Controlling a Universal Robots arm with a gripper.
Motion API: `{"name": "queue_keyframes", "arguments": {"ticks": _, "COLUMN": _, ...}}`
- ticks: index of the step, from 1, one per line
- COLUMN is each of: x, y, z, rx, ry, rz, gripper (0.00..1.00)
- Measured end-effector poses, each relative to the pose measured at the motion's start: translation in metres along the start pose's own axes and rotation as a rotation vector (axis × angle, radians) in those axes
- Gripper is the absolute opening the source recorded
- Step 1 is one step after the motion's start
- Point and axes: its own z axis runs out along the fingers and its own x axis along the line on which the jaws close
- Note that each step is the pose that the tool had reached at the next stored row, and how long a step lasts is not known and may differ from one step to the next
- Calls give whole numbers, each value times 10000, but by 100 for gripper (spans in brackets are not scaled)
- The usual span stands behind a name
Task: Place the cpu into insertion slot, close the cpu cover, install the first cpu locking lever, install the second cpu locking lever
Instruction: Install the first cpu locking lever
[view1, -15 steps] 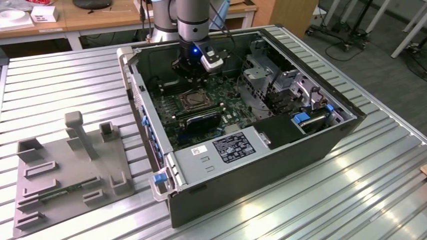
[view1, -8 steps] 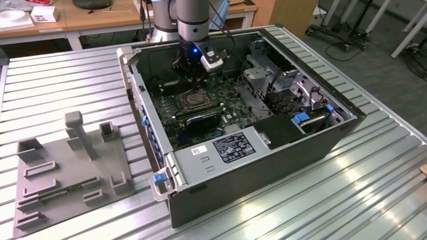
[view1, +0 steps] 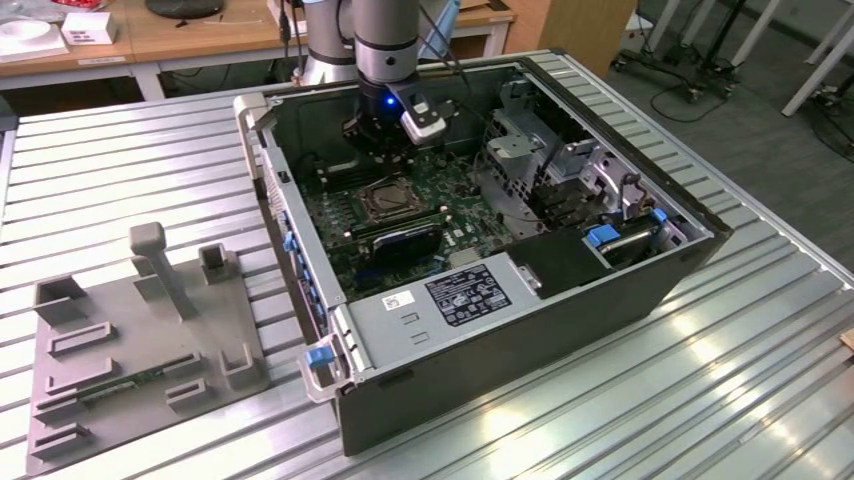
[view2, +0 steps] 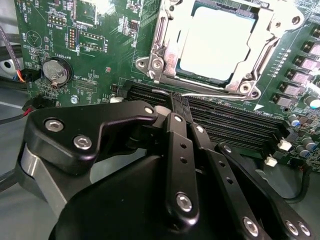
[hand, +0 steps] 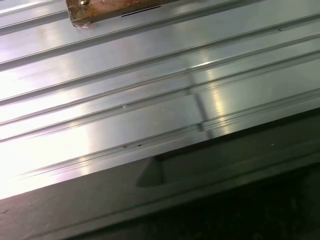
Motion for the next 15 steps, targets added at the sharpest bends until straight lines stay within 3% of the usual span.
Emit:
{"name": "queue_keyframes", "arguments": {"ticks": 9, "x": -5, "y": -23, "z": 13, "rx": -2, "ry": -2, "rz": 1, "gripper": 11}}
{"name": "queue_keyframes", "arguments": {"ticks": 15, "x": -2, "y": -25, "z": 41, "rx": -10, "ry": -34, "rz": -4, "gripper": 11}}
